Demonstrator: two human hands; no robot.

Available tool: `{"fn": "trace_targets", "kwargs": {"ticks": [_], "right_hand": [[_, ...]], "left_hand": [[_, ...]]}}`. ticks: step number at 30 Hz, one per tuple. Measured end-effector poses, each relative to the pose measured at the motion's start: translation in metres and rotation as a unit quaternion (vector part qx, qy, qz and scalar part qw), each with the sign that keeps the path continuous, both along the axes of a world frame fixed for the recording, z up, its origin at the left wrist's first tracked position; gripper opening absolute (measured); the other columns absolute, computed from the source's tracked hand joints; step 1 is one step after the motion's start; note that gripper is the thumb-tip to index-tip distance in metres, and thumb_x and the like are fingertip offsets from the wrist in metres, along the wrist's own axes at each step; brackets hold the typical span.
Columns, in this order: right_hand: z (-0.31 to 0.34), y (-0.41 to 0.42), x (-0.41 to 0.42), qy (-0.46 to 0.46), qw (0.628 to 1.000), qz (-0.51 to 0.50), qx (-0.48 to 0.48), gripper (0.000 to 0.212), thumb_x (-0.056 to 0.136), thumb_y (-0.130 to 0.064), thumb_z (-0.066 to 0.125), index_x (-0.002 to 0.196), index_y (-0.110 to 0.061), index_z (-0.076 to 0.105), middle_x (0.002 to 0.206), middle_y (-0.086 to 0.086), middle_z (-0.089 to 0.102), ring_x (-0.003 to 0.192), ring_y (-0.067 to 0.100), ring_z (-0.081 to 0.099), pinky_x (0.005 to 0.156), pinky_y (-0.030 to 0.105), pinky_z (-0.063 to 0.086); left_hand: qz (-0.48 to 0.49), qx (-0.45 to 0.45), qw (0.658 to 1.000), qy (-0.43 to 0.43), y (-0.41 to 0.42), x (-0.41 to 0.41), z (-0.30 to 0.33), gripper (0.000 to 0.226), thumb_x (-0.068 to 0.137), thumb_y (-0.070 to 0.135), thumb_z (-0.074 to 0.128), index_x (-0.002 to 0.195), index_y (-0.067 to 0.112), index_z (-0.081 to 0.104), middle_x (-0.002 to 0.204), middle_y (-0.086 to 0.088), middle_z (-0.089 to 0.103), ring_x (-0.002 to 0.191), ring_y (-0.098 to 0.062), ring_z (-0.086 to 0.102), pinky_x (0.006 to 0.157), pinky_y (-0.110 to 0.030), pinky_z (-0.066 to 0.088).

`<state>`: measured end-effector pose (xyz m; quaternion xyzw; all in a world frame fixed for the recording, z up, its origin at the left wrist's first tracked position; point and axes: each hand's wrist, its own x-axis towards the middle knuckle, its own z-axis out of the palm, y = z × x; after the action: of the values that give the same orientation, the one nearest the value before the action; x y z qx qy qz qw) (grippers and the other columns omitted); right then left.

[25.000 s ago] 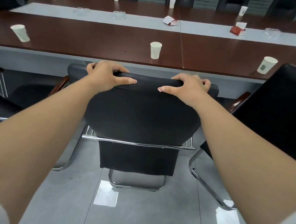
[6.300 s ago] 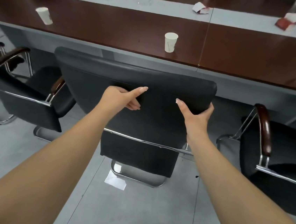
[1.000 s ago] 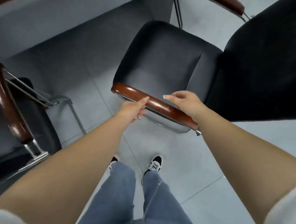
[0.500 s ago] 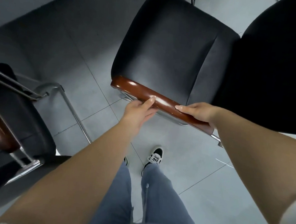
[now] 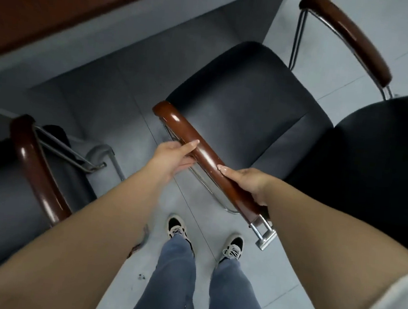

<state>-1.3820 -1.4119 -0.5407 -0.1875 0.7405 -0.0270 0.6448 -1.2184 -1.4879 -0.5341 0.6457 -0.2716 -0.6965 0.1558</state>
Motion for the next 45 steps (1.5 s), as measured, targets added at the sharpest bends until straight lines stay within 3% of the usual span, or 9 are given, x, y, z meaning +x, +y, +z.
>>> {"fn": "trace_targets", "kwargs": {"ticks": [3, 10, 16, 20, 23, 28, 36, 41, 45], "right_hand": [[-0.006, -0.018, 0.025, -0.011, 0.999, -0.030, 0.002, 0.069, 0.070, -0.069, 0.060, 0.101, -0.008, 0.064, 0.106, 0.016, 0.065, 0.096, 0.034, 0.064, 0.094, 0.049, 0.048], [-0.029, -0.046, 0.072, -0.025, 0.999, -0.048, -0.001, 0.054, 0.075, -0.066, 0.059, 0.088, -0.013, 0.064, 0.097, 0.012, 0.065, 0.088, 0.030, 0.063, 0.088, 0.039, 0.049], [-0.031, -0.040, 0.076, -0.006, 0.998, -0.052, -0.016, 0.049, 0.072, -0.068, 0.060, 0.077, -0.019, 0.064, 0.089, 0.008, 0.068, 0.082, 0.024, 0.065, 0.085, 0.035, 0.050], [-0.027, -0.032, 0.079, -0.004, 0.996, -0.074, -0.043, 0.043, 0.074, -0.064, 0.062, 0.075, -0.021, 0.064, 0.087, 0.007, 0.068, 0.079, 0.023, 0.065, 0.081, 0.031, 0.052], [-0.025, -0.027, 0.079, -0.011, 0.993, -0.097, -0.063, 0.038, 0.076, -0.060, 0.062, 0.074, -0.022, 0.061, 0.077, 0.002, 0.065, 0.070, 0.017, 0.062, 0.074, 0.027, 0.050], [-0.025, -0.005, 0.078, -0.001, 0.997, -0.068, -0.044, 0.049, 0.077, -0.067, 0.055, 0.085, -0.019, 0.064, 0.088, 0.004, 0.068, 0.083, 0.020, 0.064, 0.087, 0.031, 0.049], [-0.017, -0.009, 0.090, 0.010, 0.994, -0.094, -0.052, 0.047, 0.082, -0.063, 0.052, 0.086, -0.017, 0.061, 0.071, 0.003, 0.064, 0.084, 0.023, 0.063, 0.098, 0.037, 0.047], [-0.012, -0.022, 0.097, 0.014, 0.996, -0.078, -0.051, 0.048, 0.083, -0.063, 0.049, 0.090, -0.017, 0.060, 0.067, -0.002, 0.061, 0.073, 0.016, 0.061, 0.086, 0.027, 0.046], [-0.012, -0.027, 0.102, 0.013, 0.996, -0.072, -0.047, 0.051, 0.084, -0.063, 0.049, 0.097, -0.015, 0.061, 0.079, 0.002, 0.063, 0.088, 0.022, 0.061, 0.089, 0.029, 0.045]], "left_hand": [[-0.009, -0.001, 1.000, -0.007, -0.024, 0.018, 0.000, 0.011, 0.085, 0.017, 0.066, 0.084, 0.011, 0.057, 0.102, -0.014, 0.065, 0.068, -0.016, 0.065, 0.076, -0.025, 0.054], [0.012, 0.008, 1.000, -0.018, -0.051, 0.054, -0.013, 0.009, 0.087, 0.017, 0.064, 0.081, 0.017, 0.057, 0.080, -0.003, 0.065, 0.066, -0.011, 0.064, 0.086, -0.027, 0.051], [0.045, 0.009, 0.999, 0.011, -0.041, 0.057, -0.019, 0.021, 0.088, 0.023, 0.062, 0.108, 0.015, 0.059, 0.105, -0.007, 0.066, 0.089, -0.019, 0.065, 0.091, -0.028, 0.048], [0.074, 0.033, 0.996, 0.034, -0.028, 0.051, -0.019, 0.023, 0.090, 0.036, 0.056, 0.103, 0.018, 0.058, 0.105, -0.005, 0.065, 0.083, -0.013, 0.065, 0.084, -0.025, 0.049], [0.074, 0.074, 0.993, 0.051, -0.016, 0.046, -0.024, 0.037, 0.090, 0.045, 0.052, 0.113, 0.017, 0.054, 0.110, -0.008, 0.065, 0.093, -0.019, 0.064, 0.095, -0.032, 0.048], [0.079, 0.102, 0.986, 0.107, 0.016, 0.038, -0.020, 0.031, 0.095, 0.039, 0.044, 0.118, 0.018, 0.050, 0.112, -0.011, 0.062, 0.097, -0.022, 0.062, 0.088, -0.031, 0.047], [0.076, 0.086, 0.992, 0.059, 0.006, 0.035, -0.015, 0.037, 0.097, 0.036, 0.043, 0.124, 0.011, 0.050, 0.119, -0.015, 0.062, 0.093, -0.023, 0.061, 0.083, -0.033, 0.049], [0.074, 0.079, 0.993, 0.038, -0.006, 0.042, -0.014, 0.030, 0.096, 0.037, 0.044, 0.113, 0.014, 0.053, 0.120, -0.014, 0.062, 0.093, -0.023, 0.061, 0.080, -0.032, 0.050], [0.070, 0.087, 0.993, 0.030, -0.012, 0.045, -0.014, 0.037, 0.096, 0.037, 0.044, 0.120, 0.010, 0.052, 0.119, -0.014, 0.062, 0.093, -0.022, 0.061, 0.078, -0.032, 0.049]]}}
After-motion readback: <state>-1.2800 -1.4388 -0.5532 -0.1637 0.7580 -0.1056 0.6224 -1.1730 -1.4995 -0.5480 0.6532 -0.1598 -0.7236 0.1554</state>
